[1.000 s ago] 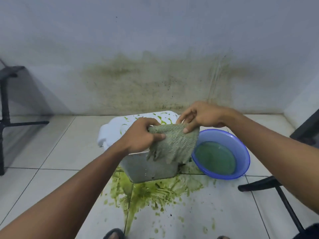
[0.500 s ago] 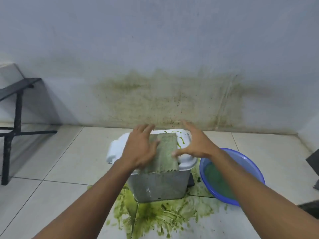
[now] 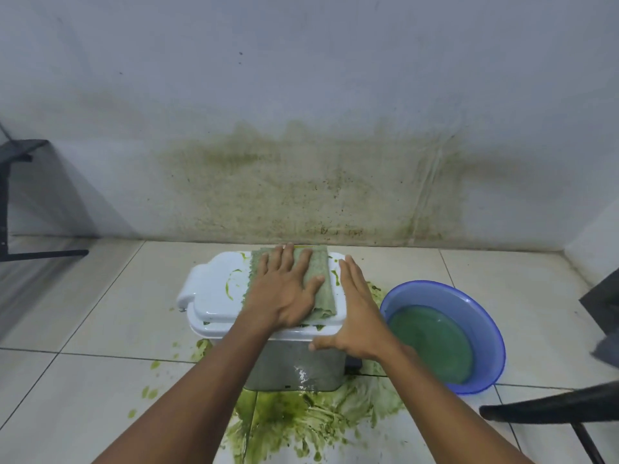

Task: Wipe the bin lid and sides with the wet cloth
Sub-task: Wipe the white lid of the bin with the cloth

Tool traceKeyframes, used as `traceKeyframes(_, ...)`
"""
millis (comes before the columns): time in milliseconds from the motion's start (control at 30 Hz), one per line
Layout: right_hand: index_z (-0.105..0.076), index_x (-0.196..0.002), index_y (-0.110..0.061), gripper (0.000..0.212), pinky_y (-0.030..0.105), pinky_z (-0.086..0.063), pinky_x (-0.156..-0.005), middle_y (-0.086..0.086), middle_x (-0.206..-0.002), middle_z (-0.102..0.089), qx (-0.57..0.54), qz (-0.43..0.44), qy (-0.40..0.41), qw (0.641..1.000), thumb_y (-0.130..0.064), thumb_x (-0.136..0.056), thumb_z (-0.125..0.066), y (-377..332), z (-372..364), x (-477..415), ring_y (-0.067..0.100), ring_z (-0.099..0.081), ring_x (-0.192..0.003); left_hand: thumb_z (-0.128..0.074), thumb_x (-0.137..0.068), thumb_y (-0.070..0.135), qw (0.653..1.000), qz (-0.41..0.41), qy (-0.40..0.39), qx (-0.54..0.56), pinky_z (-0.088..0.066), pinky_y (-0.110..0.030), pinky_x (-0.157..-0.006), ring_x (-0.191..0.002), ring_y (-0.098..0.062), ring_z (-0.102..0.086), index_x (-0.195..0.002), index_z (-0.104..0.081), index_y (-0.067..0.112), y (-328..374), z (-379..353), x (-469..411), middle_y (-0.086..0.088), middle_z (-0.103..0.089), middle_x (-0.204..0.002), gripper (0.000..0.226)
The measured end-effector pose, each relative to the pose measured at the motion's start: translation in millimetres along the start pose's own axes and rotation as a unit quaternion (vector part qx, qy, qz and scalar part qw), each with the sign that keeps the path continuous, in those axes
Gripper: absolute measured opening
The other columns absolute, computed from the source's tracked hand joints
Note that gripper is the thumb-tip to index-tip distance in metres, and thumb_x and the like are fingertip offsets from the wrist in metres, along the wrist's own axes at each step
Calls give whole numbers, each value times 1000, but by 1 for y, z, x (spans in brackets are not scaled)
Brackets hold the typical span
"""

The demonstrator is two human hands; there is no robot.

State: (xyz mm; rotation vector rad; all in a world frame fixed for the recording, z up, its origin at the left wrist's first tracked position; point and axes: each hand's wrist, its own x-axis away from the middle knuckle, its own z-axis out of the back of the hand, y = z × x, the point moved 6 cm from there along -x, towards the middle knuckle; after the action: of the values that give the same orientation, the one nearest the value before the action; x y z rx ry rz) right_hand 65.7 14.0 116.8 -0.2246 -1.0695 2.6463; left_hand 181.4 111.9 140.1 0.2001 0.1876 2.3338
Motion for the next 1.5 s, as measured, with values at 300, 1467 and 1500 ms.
traceKeyframes(300, 23, -155, -24, 155, 26, 3, -122, -17, -160, 33, -15, -4, -7, 1000, -58, -55, -91, 2, 0, 3, 2, 27, -148, -12, -103, 64, 997, -71, 11, -14, 12, -36, -126, -155, -10, 18, -161, 2, 41, -14, -1, 43, 7, 10, -170, 64)
traceKeyframes(1467, 12, -159, -26, 149, 28, -3, -123, -18, -163, 25, -26, 0, 13, 1000, -60, -56, -90, 11, -3, 3, -1, 20, -150, -5, -98, 69, 997, -69, 8, -23, 10, -41, -127, -156, -9, 11, -162, -2, 36, -36, 4, 38, 10, 5, -170, 72)
traceKeyframes(1500, 12, -159, -27, 150, 27, -3, -122, -20, -162, 26, -23, 0, 10, 1000, -64, -54, -89, 9, -3, 3, -2, 21, -149, -8, -100, 67, 999, -45, 0, -21, 10, -42, -127, -156, -11, 10, -163, -2, 35, -43, 7, 28, 8, 5, -170, 70)
